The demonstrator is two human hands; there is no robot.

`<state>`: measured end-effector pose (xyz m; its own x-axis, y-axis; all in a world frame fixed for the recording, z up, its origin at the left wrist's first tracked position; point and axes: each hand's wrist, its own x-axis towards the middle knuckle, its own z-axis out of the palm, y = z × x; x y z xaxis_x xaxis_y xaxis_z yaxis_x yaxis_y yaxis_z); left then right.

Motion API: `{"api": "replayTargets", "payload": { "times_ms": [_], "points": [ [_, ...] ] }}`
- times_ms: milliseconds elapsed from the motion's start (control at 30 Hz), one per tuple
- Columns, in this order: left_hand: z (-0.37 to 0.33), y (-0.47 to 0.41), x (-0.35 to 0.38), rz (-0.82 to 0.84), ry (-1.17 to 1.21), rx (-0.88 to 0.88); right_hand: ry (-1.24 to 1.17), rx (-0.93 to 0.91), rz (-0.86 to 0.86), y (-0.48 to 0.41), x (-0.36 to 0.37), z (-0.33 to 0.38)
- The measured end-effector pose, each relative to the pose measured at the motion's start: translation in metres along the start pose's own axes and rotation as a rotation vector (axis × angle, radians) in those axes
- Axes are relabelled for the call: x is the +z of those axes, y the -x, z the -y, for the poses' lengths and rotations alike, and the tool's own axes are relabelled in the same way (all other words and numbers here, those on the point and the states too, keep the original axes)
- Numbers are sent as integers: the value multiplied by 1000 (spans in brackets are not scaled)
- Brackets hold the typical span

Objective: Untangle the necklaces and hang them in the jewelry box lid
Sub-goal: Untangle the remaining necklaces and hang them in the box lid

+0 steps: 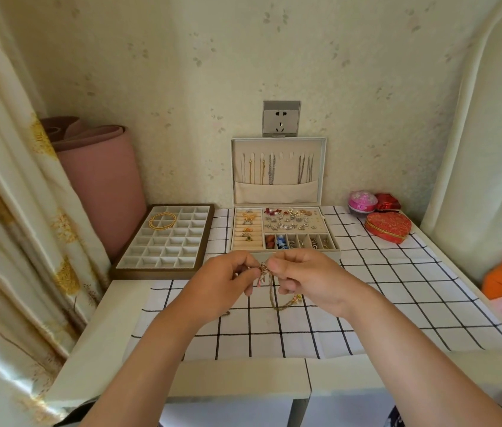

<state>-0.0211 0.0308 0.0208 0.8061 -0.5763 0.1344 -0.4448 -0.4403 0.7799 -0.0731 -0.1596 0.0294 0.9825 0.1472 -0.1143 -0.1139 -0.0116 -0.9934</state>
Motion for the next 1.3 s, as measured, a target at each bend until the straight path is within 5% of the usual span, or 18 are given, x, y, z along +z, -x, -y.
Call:
{"api": "replayTargets", "payload": {
  "times_ms": [167, 400, 633, 867, 1067, 1200, 1300],
  "points": [
    [-1, -2, -1, -56, 25, -15, -72, 165, 88, -2, -2, 1],
    [0, -1, 5, 38, -121, -71, 12, 166, -154, -8, -1, -3],
    [2, -1, 5, 178, -124, -203, -170, 117, -391, -11, -6, -7],
    [1, -6, 3, 83, -79, -279, -204, 167, -302, -9, -8, -6],
    [9, -7, 2, 46, -251, -305, 250, 209, -424, -10, -9, -11],
    [7, -8, 4, 93, -250, -288, 563, 49, -368, -9, -16, -16],
    [1, -9, 13, 156, -256, -259, 778, 123, -335, -11, -24, -26]
  ]
}}
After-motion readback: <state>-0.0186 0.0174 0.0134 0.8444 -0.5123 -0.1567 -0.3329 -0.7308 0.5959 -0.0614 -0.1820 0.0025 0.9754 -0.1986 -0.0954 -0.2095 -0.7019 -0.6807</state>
